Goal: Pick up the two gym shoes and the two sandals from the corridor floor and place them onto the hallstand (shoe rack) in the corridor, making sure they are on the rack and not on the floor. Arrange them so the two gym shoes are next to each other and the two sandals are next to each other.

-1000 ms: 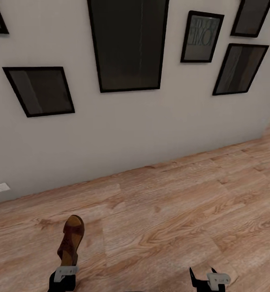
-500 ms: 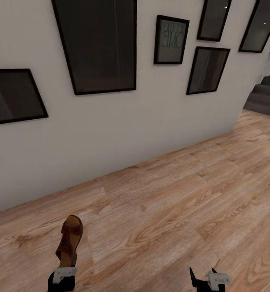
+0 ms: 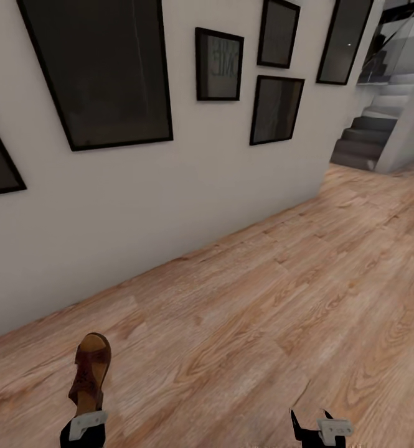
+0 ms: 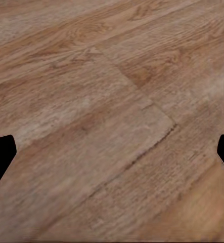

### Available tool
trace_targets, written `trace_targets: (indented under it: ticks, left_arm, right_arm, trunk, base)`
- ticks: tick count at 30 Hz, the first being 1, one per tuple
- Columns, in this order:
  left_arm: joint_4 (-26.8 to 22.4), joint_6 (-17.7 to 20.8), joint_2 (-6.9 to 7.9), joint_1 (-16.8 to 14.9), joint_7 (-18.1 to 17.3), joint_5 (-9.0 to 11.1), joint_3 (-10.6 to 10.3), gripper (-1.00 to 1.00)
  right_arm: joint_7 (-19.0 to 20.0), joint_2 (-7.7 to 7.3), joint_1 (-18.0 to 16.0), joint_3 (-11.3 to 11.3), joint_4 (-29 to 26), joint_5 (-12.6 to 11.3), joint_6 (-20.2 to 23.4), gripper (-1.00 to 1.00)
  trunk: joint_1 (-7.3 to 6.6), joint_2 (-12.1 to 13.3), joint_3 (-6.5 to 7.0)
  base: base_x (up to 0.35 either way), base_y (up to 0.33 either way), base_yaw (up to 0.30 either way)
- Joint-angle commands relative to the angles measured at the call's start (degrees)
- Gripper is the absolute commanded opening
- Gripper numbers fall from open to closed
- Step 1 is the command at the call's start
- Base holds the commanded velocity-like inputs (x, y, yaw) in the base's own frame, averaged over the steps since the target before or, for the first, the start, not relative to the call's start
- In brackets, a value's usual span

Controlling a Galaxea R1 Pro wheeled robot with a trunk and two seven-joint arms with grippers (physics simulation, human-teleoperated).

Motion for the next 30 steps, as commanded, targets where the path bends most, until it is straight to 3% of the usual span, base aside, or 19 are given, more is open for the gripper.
trace_targets:
  ticks: [1, 20, 30]
  left_arm:
    - [0.0, -0.3, -0.04, 0.0, 0.0, -0.7, 0.4, -1.00]
    - [0.1, -0.6, -0.41, 0.0, 0.1, -0.8, 0.1, -1.00]
    - [0.1, -0.5, -0.41, 0.0, 0.2, -1.0, 0.1, -1.00]
  right_arm:
    - [0.5, 0.01, 0.0, -0.5, 0.1, 0.1, -0.2, 1.00]
    - [0.5, 0.01, 0.0, -0.5, 0.1, 0.1, -0.2, 1.00]
    - [0.5, 0.01, -0.1, -0.5, 0.1, 0.1, -0.2, 1.00]
  trunk:
    - [-0.01, 0.0, -0.01]
    - [-0.01, 0.0, 0.49]
    - [-0.01, 0.0, 0.71]
  base:
    - [0.000, 0.000, -0.300]
    - [0.000, 0.000, -0.300]
    - [0.250, 0.000, -0.300]
